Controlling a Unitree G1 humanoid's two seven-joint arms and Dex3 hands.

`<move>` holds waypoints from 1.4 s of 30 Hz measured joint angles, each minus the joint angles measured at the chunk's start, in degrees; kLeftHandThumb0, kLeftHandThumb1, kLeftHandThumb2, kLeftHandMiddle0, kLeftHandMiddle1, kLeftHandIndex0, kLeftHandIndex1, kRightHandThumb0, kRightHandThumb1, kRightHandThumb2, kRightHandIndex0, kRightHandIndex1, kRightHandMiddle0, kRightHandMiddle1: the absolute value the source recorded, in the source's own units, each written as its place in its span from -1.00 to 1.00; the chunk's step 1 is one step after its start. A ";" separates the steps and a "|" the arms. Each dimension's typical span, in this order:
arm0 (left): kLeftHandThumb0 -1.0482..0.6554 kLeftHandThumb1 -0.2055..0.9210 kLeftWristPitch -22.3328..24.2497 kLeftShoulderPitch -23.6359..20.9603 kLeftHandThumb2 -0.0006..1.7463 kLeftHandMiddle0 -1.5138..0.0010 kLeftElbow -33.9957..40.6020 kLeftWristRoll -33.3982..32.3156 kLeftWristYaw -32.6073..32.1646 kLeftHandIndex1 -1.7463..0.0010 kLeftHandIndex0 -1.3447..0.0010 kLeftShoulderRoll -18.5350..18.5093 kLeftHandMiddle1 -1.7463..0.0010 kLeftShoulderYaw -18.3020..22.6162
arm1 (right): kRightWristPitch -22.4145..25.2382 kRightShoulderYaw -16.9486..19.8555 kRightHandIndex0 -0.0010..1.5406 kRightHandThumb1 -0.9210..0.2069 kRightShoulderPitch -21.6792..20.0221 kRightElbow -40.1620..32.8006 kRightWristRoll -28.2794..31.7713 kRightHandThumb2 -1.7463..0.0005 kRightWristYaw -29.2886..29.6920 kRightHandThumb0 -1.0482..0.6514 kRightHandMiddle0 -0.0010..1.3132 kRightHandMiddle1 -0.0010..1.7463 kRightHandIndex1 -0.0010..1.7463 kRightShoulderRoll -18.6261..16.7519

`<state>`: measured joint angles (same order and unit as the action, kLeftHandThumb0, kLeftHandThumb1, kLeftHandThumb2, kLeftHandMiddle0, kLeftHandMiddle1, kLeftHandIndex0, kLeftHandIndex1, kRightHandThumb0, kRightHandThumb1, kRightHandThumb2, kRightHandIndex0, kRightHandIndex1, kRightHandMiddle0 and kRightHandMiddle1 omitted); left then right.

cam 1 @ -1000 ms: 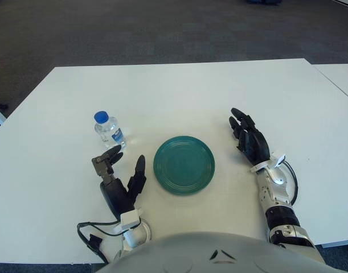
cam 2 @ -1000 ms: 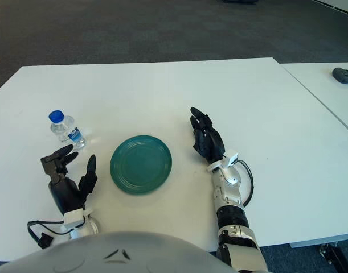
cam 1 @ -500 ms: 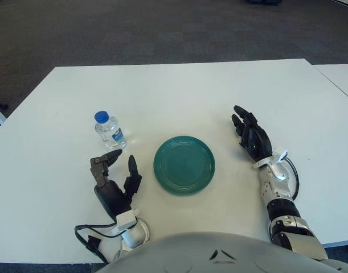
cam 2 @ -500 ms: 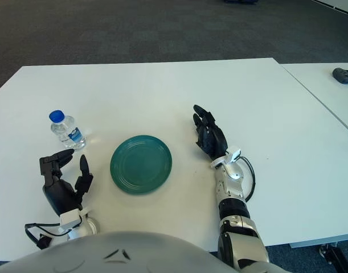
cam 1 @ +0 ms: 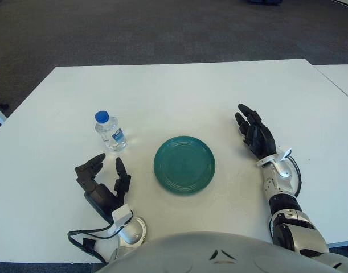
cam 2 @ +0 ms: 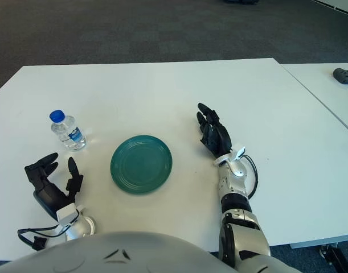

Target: Put the bottle into the plate.

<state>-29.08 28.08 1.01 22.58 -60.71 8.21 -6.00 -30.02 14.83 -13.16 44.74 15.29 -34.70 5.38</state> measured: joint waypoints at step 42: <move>-1.00 1.00 16.64 -16.44 -0.90 1.00 -6.26 -0.58 9.85 1.00 1.00 -1.72 1.00 -1.56 | 14.76 -6.49 -0.60 -1.00 13.32 -26.76 -3.27 0.12 20.12 -0.58 -1.00 -0.54 -0.98 -6.16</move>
<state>-12.44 11.64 -5.24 21.99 -50.86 6.49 -7.56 -15.26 8.34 0.16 17.99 12.02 -14.58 -0.77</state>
